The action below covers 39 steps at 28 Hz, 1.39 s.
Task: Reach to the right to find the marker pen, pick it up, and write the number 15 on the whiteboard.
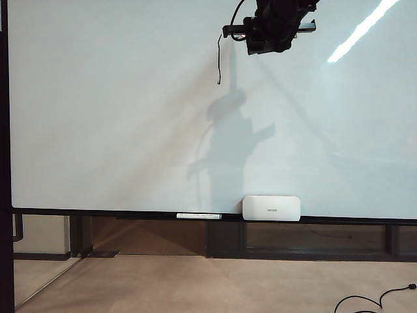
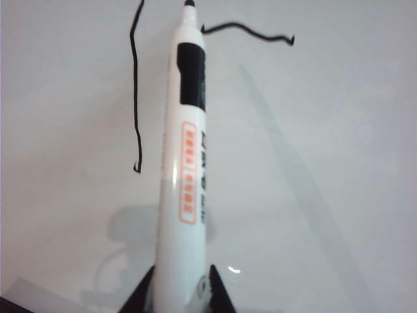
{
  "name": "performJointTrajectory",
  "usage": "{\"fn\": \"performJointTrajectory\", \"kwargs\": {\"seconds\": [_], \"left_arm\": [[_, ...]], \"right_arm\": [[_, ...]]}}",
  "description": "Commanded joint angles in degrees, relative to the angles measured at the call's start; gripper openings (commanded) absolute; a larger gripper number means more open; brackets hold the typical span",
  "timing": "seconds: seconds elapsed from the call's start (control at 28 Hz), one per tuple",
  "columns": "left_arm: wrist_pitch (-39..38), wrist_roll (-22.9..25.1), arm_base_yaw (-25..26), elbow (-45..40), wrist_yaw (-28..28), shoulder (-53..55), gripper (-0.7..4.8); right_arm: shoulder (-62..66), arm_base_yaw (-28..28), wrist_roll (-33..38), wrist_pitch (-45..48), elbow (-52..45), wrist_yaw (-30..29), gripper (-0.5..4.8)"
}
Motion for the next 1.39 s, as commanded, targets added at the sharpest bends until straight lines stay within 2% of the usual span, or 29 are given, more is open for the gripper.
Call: {"fn": "performJointTrajectory", "kwargs": {"seconds": [0.04, 0.39, 1.39], "left_arm": [[0.33, 0.09, 0.09, 0.28, 0.22, -0.04, -0.05], [-0.04, 1.55, 0.11, 0.28, 0.20, -0.04, -0.05], [-0.90, 1.55, 0.09, 0.28, 0.28, -0.07, -0.05]], "right_arm": [[0.33, 0.09, 0.28, 1.57, 0.37, -0.11, -0.03], [1.01, -0.33, 0.28, 3.10, 0.39, -0.17, -0.03], [2.45, -1.27, 0.79, 5.14, 0.44, -0.46, -0.03]]}}
